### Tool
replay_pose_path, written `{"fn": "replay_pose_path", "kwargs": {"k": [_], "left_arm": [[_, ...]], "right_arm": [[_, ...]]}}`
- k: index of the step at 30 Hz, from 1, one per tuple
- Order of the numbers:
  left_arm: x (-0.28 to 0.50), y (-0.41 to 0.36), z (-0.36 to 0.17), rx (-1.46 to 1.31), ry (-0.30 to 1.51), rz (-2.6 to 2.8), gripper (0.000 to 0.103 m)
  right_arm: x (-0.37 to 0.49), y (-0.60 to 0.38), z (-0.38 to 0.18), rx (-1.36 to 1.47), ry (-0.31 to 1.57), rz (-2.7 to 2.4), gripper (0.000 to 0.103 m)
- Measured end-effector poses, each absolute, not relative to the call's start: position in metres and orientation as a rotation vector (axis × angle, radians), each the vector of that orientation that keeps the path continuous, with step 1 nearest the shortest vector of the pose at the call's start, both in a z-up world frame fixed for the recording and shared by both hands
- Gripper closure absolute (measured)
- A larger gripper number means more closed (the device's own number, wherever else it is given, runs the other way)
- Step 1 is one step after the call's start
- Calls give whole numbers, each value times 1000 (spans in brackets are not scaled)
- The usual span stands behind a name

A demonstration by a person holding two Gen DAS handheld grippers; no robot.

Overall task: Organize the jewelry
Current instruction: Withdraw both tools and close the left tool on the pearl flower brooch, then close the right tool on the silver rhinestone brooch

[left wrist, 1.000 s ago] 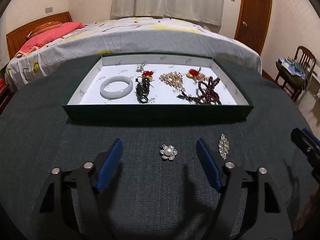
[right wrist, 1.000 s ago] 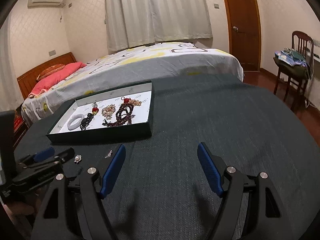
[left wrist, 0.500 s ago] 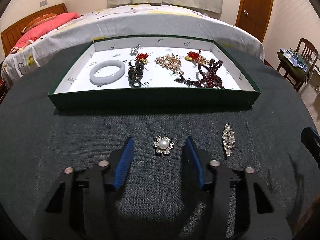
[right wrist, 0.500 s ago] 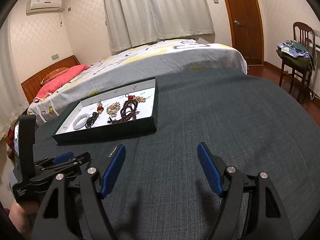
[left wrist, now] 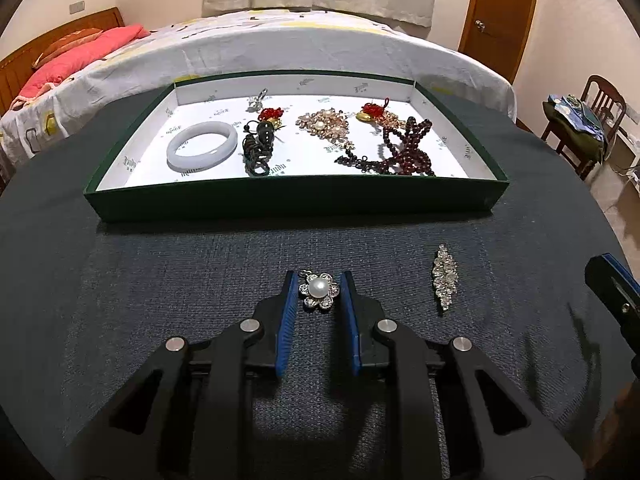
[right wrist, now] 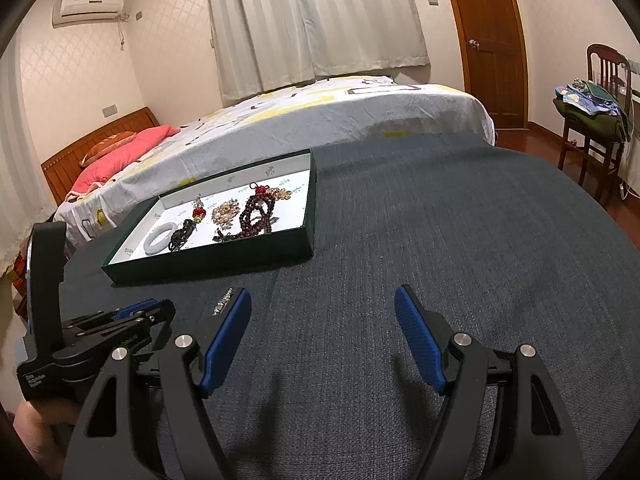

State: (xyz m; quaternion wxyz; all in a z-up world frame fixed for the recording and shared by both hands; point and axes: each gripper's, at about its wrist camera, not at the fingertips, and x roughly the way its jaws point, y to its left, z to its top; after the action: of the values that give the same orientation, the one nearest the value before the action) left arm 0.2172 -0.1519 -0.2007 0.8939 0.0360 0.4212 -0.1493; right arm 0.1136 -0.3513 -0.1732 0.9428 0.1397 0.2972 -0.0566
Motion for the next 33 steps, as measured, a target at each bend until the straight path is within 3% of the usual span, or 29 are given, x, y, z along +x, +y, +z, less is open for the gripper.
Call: {"fn": "replay_pose_path", "kwargs": {"k": [8, 33], "left_arm": [[209, -145, -192, 92, 841, -306, 82], [202, -22, -167, 24, 790, -112, 82]], "right_arm": [[114, -346, -174, 275, 614, -106, 31], [175, -279, -184, 150, 759, -37, 33]]}}
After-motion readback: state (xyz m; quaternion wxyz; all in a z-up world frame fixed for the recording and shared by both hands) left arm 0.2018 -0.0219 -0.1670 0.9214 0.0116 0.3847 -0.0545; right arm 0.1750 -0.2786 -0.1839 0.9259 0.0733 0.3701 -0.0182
